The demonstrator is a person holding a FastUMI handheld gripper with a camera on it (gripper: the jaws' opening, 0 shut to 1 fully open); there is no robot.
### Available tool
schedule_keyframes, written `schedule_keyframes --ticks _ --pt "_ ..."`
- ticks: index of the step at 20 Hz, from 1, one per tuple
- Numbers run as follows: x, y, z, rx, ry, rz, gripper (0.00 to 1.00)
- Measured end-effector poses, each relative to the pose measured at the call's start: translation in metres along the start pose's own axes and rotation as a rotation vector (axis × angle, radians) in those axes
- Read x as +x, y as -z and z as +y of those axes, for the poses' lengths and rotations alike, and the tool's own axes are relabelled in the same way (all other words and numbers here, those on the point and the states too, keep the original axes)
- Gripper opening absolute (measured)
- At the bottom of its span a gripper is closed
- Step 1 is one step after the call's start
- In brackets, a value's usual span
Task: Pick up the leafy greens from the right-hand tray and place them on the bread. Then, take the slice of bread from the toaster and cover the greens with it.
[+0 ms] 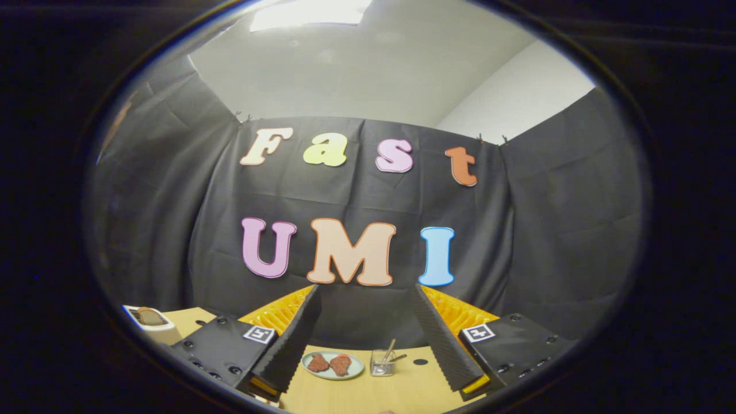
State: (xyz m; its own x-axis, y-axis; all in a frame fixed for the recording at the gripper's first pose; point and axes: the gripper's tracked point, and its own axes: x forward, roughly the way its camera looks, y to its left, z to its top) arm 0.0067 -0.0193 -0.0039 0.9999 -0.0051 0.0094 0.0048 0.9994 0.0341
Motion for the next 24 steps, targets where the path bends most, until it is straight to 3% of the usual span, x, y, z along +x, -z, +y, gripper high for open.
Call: schedule_keyframes --ticks 5,10,24 --pt "-0.001 0.001 -0.014 0.033 0.009 -0.004 1.0" --pt "-0.003 0.015 -0.008 -0.018 -0.11 0.036 1.0" --pt "-0.025 0.125 0.005 -0.07 -0.479 0.345 1.0"
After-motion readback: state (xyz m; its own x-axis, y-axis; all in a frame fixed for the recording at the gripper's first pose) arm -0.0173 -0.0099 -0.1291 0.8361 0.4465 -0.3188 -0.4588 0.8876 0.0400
